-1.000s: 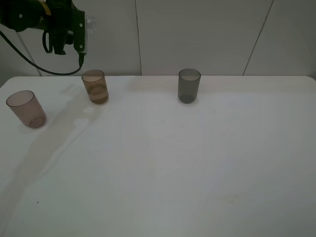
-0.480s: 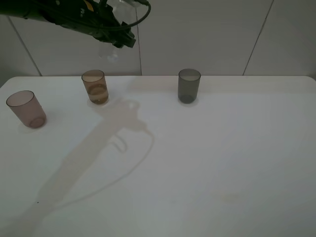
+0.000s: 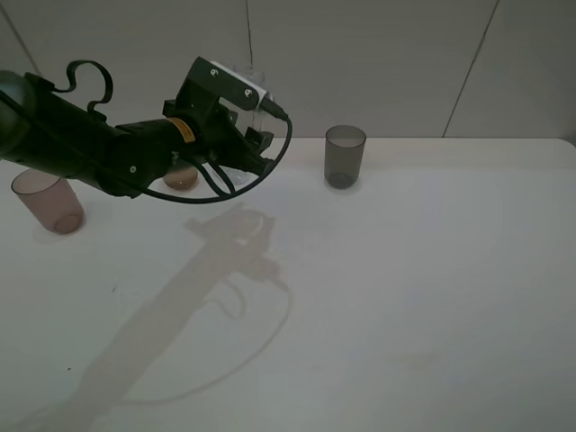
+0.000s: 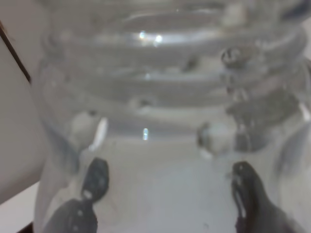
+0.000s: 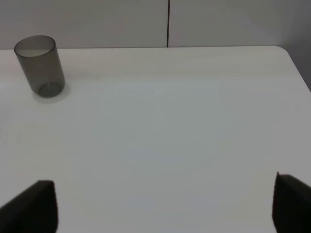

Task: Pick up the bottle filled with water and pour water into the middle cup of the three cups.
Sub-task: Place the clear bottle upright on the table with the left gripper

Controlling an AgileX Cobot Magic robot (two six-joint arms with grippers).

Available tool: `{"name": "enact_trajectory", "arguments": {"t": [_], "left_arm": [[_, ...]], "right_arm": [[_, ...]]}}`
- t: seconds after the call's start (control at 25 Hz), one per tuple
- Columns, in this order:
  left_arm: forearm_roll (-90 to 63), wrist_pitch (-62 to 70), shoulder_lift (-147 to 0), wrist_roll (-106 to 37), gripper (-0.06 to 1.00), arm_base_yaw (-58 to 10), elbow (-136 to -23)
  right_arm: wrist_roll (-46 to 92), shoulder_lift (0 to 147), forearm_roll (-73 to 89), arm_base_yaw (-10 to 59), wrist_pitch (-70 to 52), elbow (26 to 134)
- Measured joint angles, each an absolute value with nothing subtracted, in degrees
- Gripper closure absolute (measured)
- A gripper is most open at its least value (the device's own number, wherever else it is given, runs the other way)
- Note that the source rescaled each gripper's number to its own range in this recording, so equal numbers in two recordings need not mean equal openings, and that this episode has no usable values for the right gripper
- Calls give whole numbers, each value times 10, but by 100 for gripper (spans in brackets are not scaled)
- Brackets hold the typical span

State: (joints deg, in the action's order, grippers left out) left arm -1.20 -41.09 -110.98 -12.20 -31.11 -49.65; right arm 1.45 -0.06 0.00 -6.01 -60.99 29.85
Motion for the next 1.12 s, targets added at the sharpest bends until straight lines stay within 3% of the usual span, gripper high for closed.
{"name": "enact_trajectory", "arguments": {"t": [0.24, 0.76, 0.8, 0.88, 0.92, 1.0, 1.12], "left_arm": [[43, -511, -1177, -42, 93, -311, -460], [60, -527, -1216, -13, 91, -311, -459], [60, -528, -1216, -13, 78, -311, -459], [60, -529, -1216, -13, 33, -311, -459], [60, -529, -1216, -13, 16, -311, -459], [60, -529, -1216, -13, 2, -311, -459], [60, -529, -1216, -13, -2, -311, -459]], "right_arm": [[15, -1, 0, -60, -610, 298], [15, -1, 0, -60, -610, 298], [15, -1, 0, -60, -610, 298], [15, -1, 0, -60, -610, 298], [15, -1, 0, -60, -610, 298], [15, -1, 0, -60, -610, 298], [15, -1, 0, -60, -610, 298]]}}
